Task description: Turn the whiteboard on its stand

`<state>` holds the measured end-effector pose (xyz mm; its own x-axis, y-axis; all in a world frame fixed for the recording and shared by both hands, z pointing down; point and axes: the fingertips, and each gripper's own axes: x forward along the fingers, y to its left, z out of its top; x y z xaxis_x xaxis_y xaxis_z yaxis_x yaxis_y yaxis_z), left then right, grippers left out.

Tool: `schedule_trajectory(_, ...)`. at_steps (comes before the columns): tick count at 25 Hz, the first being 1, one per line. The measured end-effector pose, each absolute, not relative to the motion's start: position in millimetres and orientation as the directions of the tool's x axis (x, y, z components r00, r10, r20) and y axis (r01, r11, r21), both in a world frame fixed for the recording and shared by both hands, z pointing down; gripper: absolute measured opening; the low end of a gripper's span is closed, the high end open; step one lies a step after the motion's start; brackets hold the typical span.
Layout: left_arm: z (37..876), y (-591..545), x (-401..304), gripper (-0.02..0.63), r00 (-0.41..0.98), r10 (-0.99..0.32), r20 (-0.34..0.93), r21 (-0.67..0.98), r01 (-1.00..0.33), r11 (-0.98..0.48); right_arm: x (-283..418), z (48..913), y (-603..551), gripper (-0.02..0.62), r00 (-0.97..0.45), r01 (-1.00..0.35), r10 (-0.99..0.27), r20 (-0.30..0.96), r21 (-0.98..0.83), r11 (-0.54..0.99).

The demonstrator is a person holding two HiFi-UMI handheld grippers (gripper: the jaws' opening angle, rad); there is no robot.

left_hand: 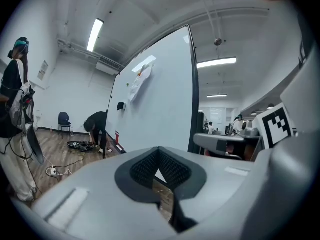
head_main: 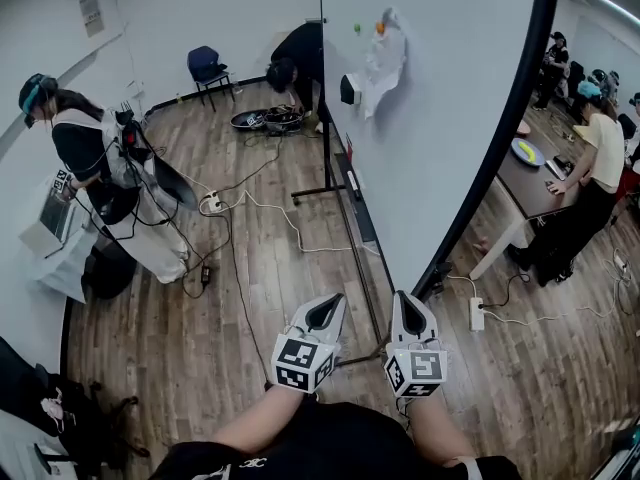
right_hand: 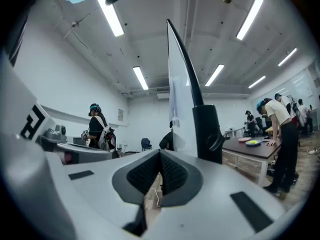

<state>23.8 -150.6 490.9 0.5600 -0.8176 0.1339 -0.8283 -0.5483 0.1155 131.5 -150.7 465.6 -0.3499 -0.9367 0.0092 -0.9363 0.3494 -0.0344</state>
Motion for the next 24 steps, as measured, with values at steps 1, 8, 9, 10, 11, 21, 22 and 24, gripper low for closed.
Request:
schedule_trajectory(1, 487, -149, 22, 0.009, 0.557, -0.821, 0.126, 0.115, -0.83, -0.546, 129, 467, -151, 0.005, -0.349, -0.936, -0.937, 0.013, -0.039, 0.349)
schedule_trajectory(8, 482, -148, 9, 0.009, 0.539, -0.836, 0.104, 0.114, -0.841, -0.529, 120, 470, -154, 0.005, -0.352, -0.936, -0.936, 0.019, -0.041, 0.351)
schedule_trajectory(9, 482, -148, 9, 0.009, 0.54, -0.835, 0.105, 0.115, -0.84, -0.53, 119, 471, -154, 0.005, -0.351, -0.936, -0.936, 0.025, -0.041, 0.35)
schedule_trajectory(10, 482, -147, 9, 0.009, 0.542, -0.834, 0.106, 0.115, -0.84, -0.531, 119, 472, -153, 0.005, -0.352, -0.936, -0.936, 0.029, -0.041, 0.35)
schedule_trajectory(11, 482, -147, 10, 0.009, 0.543, -0.833, 0.106, 0.116, -0.839, -0.532, 119, 472, -152, 0.005, -0.354, -0.935, -0.935, 0.031, -0.042, 0.352)
schedule_trajectory(21, 485, -145, 8, 0.009, 0.542, -0.833, 0.106, 0.119, -0.839, -0.531, 117, 474, -149, 0.005, -0.361, -0.931, -0.932, 0.025, -0.054, 0.36)
schedule_trajectory(22, 485, -144, 8, 0.009, 0.542, -0.833, 0.107, 0.118, -0.839, -0.531, 117, 474, -148, 0.005, -0.362, -0.931, -0.932, 0.025, -0.054, 0.36)
schedule_trajectory(24, 484, -143, 8, 0.009, 0.543, -0.833, 0.107, 0.117, -0.839, -0.531, 117, 474, -147, 0.005, -0.363, -0.931, -0.932, 0.024, -0.054, 0.361)
